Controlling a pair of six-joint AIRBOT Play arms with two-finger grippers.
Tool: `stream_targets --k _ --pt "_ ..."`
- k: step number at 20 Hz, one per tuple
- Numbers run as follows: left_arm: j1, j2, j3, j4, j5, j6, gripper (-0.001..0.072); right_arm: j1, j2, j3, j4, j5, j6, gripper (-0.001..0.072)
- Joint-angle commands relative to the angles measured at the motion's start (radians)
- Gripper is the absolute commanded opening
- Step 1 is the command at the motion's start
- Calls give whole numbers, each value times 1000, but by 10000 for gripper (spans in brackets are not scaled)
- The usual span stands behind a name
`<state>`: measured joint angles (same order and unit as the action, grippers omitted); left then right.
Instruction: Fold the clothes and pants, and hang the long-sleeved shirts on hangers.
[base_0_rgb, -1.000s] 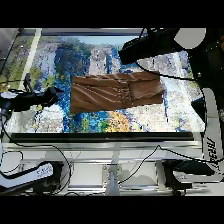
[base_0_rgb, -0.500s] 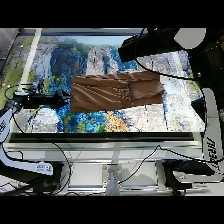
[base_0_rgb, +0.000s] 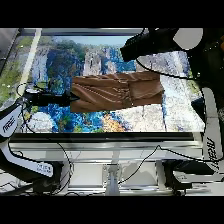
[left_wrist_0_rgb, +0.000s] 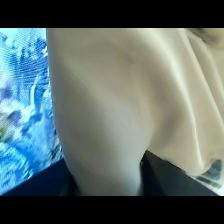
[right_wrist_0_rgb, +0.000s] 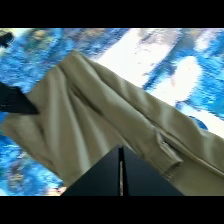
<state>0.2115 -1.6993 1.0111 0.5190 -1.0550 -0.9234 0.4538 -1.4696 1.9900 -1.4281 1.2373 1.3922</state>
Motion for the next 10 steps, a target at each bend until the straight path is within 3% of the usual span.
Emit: stream_targets --k 1,2,3,10 --pt "-24 -3 3 -21 11 16 220 -21 -11 -3 -165 2 0 12" --pt "-24 -3 6 -31 10 16 75 -44 -14 -10 -166 3 0 12" --pt "-23 -2 16 -39 3 16 44 -77 -16 -21 -165 5 2 11" --pt "-24 133 133 -60 -75 -5 43 -291 -51 -260 -8 -10 5 11"
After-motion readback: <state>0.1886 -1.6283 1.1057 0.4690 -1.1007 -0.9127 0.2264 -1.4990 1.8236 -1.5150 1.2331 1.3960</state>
